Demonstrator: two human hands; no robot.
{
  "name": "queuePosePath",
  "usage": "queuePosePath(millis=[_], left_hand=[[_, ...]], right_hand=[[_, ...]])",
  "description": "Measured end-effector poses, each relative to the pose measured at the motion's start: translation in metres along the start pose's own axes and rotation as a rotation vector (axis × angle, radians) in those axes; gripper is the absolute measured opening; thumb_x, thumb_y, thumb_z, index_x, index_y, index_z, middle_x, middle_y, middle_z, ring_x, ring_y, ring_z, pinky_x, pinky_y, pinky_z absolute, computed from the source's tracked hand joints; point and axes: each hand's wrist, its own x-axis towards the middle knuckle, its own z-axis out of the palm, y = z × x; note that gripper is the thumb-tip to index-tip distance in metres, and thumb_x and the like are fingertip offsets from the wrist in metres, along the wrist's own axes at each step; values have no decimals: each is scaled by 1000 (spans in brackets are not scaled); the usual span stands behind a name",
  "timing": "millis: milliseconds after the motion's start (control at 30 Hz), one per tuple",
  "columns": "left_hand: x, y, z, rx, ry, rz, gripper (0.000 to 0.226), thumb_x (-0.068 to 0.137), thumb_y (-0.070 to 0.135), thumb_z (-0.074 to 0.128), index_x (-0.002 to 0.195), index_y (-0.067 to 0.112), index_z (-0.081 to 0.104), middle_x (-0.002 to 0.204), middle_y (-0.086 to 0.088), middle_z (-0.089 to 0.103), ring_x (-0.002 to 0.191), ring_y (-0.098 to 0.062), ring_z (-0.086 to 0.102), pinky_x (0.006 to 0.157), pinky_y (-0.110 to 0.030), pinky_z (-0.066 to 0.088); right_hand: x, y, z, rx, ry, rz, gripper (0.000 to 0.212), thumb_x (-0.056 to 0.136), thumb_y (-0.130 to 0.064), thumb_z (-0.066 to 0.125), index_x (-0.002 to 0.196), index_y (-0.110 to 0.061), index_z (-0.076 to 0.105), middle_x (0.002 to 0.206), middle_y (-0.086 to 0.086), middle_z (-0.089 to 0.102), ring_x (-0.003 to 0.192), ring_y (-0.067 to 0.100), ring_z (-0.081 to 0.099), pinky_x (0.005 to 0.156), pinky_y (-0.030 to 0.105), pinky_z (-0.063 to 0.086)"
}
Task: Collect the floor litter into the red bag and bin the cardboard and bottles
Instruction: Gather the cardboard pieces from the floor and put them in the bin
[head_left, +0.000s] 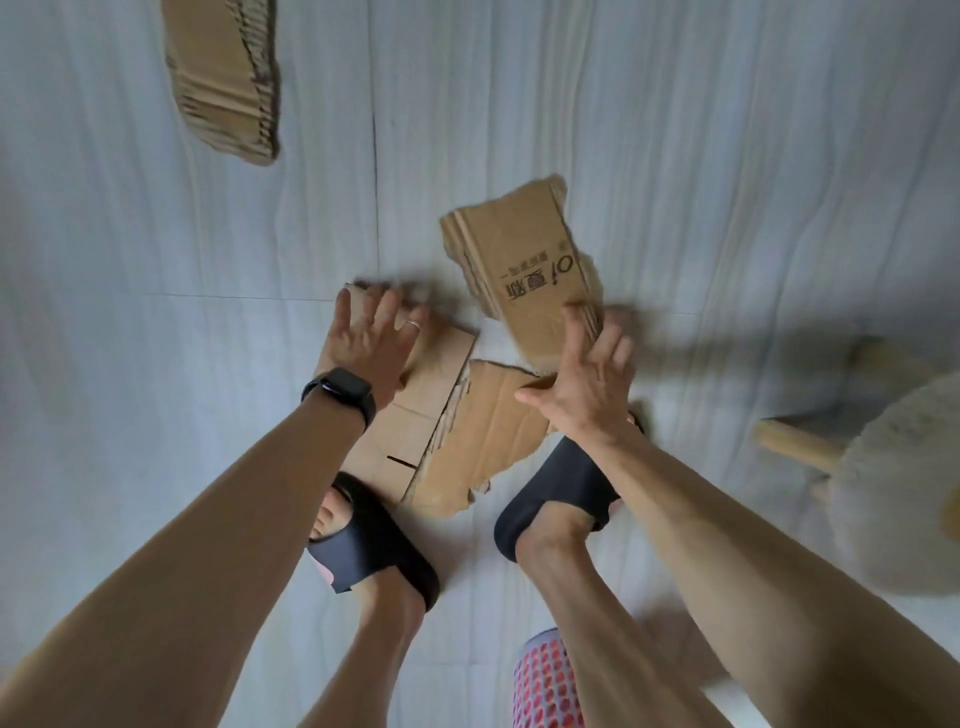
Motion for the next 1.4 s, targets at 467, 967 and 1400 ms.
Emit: queuePosePath(millis=[467, 967, 1400], left_hand=[[1, -5, -6, 17, 68, -14, 87, 80, 54, 72, 144, 21, 24, 142, -9, 28, 134, -31, 29, 118, -52, 17], [-166, -66, -91, -73, -76, -6, 31, 96, 26, 49, 127, 26, 50, 123, 3, 59, 120, -21, 49, 99, -37, 32], [-549, -218, -208, -1034, 233, -825, 15, 90, 35, 50, 97, 25, 42, 92, -4, 57, 83, -35, 61, 62, -36, 47]], right_hand=[[-24, -16, 17, 504, -29, 235, 71, 76, -34, 84, 118, -23, 27, 86, -2, 57, 73, 25, 58, 67, 31, 43], [-132, -85, -120, 630, -179, 171, 58, 82, -26, 76, 111, -25, 26, 98, 2, 63, 77, 17, 64, 59, 24, 49], [-384, -291, -402, 300, -185, -421, 49, 84, -18, 69, 107, -28, 27, 79, 8, 61, 68, 35, 58, 60, 44, 47]])
